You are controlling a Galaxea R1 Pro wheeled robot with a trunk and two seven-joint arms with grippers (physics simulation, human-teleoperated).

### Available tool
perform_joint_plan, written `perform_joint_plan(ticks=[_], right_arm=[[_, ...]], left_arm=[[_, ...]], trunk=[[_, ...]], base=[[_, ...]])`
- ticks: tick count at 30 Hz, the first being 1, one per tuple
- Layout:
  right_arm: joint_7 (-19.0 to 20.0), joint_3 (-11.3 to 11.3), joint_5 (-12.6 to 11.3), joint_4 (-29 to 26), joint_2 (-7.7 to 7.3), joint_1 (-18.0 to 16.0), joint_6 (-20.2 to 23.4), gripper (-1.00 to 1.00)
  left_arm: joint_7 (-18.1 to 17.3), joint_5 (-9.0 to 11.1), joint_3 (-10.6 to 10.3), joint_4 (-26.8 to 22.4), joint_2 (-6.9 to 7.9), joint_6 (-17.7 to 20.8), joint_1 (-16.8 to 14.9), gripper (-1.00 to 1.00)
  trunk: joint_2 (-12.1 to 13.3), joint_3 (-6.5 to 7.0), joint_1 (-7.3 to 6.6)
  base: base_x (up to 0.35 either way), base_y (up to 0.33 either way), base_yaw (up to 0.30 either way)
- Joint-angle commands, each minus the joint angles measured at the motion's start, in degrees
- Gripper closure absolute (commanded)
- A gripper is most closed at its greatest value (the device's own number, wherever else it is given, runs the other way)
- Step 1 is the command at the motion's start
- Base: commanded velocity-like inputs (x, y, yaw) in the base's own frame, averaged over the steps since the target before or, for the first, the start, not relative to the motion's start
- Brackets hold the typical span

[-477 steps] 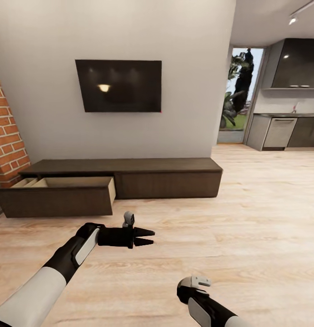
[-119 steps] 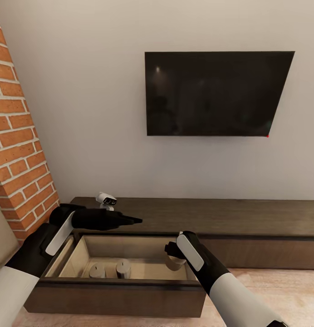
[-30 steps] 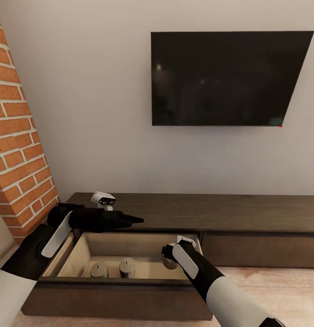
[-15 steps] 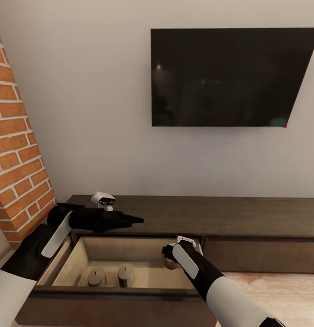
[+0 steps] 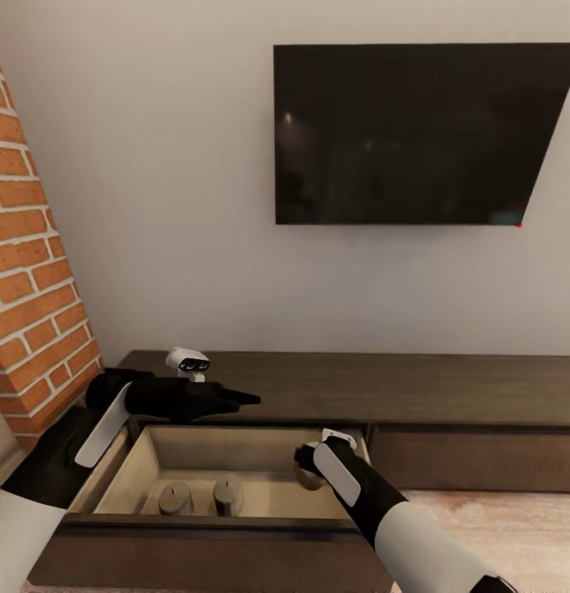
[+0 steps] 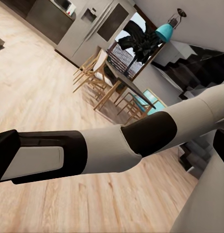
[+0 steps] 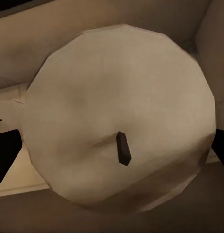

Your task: Place each of the two pumpkins and all three candles from the living room inside a cabinet in the living room (use any cabinet), then make sure every cabinet is closed, and position the cauldron so it is next to a table in the living room.

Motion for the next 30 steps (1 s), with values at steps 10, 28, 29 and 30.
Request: perform_joint_plan(ticks=[10,28,29,30], right_arm=[[-0.4,0.2,-0.3,0.0,-0.03,-0.1,0.1,1.00],[-0.4,0.2,-0.3,0.0,-0.03,-0.1,0.1,1.00],[-0.4,0.2,-0.3,0.0,-0.03,-0.1,0.1,1.00],[-0.4,0.2,-0.3,0.0,-0.03,-0.1,0.1,1.00]], left_arm=[[-0.1,0.2,-0.1,0.0,0.06,0.5,-0.1,-1.00],[-0.1,0.3,-0.1,0.0,0.06,0.5,-0.1,-1.00],[-0.1,0.3,-0.1,0.0,0.06,0.5,-0.1,-1.00],[-0.1,0.3,-0.1,0.0,0.06,0.5,-0.1,-1.00]], trunk=[[-4.1,-1.86,2.19],[-10.9,-5.13,5.95],[-10.9,-5.35,5.98],[-10.9,-5.57,6.00]], base=[[0.000,0.000,0.000],[0.000,0.000,0.000],[0.000,0.000,0.000],[0.000,0.000,0.000]])
